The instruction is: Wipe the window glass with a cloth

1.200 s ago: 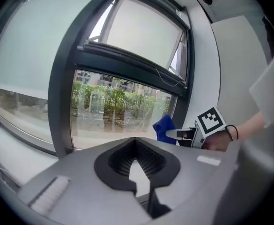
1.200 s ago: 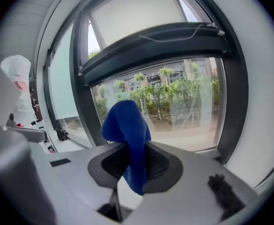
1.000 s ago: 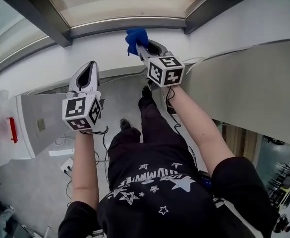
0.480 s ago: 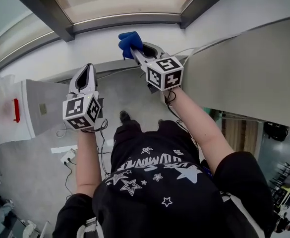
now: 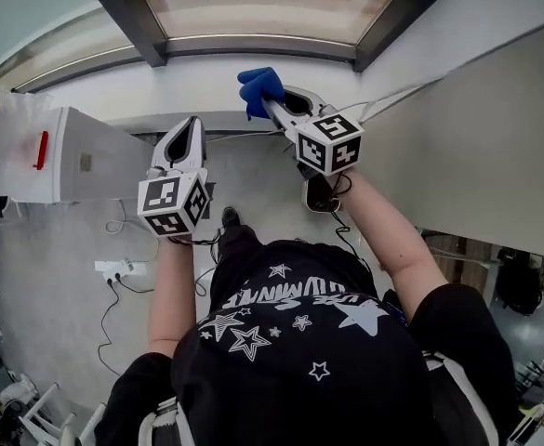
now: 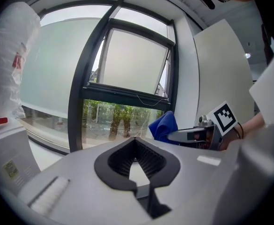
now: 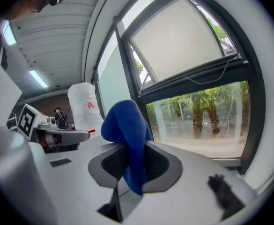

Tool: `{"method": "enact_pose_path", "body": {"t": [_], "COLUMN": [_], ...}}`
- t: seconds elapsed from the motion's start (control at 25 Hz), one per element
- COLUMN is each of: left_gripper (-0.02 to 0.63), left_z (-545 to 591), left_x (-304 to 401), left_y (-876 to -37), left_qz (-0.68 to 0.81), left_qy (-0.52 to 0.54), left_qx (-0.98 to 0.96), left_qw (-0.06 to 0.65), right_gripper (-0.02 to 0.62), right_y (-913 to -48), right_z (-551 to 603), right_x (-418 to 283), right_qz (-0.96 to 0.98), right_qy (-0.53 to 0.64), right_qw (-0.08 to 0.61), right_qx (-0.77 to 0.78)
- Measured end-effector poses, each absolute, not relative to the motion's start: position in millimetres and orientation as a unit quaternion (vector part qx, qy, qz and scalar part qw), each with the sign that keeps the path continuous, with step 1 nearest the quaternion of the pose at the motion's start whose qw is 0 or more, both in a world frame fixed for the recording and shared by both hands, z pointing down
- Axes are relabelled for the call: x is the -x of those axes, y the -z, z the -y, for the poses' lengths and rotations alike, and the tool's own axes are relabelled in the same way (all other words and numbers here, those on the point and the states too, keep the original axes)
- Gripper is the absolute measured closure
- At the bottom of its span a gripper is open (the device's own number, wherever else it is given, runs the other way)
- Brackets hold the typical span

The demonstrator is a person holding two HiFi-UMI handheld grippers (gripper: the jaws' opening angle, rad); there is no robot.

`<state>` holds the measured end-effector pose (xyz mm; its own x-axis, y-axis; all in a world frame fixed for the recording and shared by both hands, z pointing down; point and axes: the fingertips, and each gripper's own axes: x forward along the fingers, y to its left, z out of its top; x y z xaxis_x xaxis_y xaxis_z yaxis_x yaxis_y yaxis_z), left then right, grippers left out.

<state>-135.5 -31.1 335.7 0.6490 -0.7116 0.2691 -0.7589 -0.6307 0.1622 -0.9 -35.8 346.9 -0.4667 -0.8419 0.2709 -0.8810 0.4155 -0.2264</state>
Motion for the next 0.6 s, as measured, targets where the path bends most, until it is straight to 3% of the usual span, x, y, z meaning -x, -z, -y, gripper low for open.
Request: {"method": "enact_pose_path", "body": {"t": [0.6], "left_gripper": [0.597], "left_z": [-120.4], "left_x": [84.9], "left_y": [-316.1], "left_qz": [0.475], "left_qy": [-0.070], "left_qx": [-0.872], "left_qw": [0.091], "right_gripper": [0.522], "right_y": [-307.8], "right_z": [-94.4], "right_x": [-40.4], "right_qz": [0.901], "right_qy": [-0.136], "right_qw": [0.029], "right_qx": [-0.411]}}
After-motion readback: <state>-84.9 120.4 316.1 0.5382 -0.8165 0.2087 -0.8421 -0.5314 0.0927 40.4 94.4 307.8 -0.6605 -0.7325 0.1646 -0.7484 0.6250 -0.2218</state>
